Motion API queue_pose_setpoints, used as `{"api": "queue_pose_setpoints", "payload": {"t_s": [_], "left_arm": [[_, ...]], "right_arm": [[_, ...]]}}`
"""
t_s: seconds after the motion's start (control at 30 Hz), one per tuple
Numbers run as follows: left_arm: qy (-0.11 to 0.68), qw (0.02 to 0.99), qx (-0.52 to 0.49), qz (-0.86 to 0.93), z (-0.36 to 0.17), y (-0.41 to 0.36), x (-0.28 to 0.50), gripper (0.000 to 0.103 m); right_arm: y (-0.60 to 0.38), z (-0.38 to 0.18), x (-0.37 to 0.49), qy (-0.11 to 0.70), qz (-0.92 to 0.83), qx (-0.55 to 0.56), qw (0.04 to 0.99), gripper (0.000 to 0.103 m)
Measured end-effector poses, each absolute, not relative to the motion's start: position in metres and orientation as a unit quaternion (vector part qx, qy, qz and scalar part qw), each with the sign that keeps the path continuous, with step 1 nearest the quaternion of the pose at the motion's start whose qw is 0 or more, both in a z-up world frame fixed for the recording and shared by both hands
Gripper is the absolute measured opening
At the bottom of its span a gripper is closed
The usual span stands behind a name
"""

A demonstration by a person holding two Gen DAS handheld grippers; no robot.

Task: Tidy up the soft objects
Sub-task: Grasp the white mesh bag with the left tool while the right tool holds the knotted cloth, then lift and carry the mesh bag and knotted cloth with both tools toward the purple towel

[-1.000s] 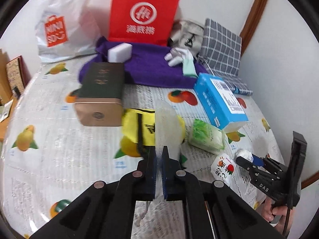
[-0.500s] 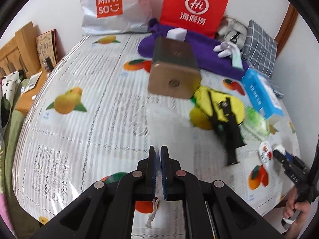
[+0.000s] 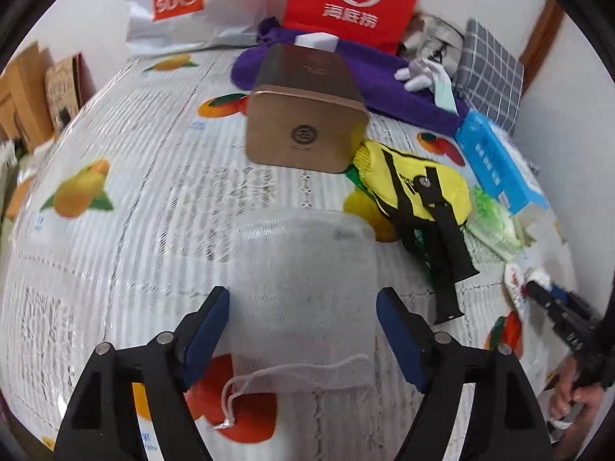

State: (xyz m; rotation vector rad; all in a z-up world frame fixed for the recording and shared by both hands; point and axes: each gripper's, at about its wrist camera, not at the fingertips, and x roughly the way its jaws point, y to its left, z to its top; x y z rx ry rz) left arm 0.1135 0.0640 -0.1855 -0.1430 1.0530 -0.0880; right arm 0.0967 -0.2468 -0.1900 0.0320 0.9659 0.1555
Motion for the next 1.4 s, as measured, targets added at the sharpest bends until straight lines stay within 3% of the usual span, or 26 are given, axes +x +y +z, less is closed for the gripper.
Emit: {"api": "queue_pose_setpoints", "payload": {"t_s": [0.07,0.27,0.33,0.4,0.43,0.5,0.6,0.73,1.4], "left_arm": [[0.501,0.863,-0.043,-0.042,-0.189,0.054,0.116,0.09],[0.487,0.873,0.02,-0.02,-0.195,0.037,0.119,0.091],[0.481,0.877,0.013,-0.013,-0.192,0.04,0.12,0.082],[0.477,0.879,0.009,-0.01,-0.188,0.043,0.12,0.057],[0.477,0.879,0.006,-0.01,-0.187,0.045,0.122,0.05],[0.48,0.877,-0.001,-0.008,-0.184,0.05,0.123,0.023],[0.489,0.872,-0.028,-0.018,-0.184,0.059,0.128,0.01],[0.491,0.869,-0.061,-0.016,-0.178,0.068,0.13,0.01],[0.429,0.902,-0.025,-0.047,-0.101,0.048,0.155,0.01]], "right_arm": [[-0.246,-0.19,0.098,0.463,0.074,0.014,0.883,0.038],[-0.246,-0.191,0.101,0.462,0.074,0.01,0.884,0.039],[-0.246,-0.191,0.103,0.463,0.073,0.01,0.883,0.039],[-0.247,-0.19,0.105,0.463,0.074,0.008,0.883,0.039],[-0.247,-0.19,0.107,0.463,0.073,0.007,0.883,0.039],[-0.247,-0.189,0.108,0.463,0.073,0.006,0.884,0.038],[-0.245,-0.187,0.111,0.464,0.078,0.001,0.883,0.038],[-0.246,-0.18,0.112,0.46,0.088,0.006,0.884,0.038],[-0.24,-0.087,0.125,0.414,0.166,-0.032,0.894,0.038]]}}
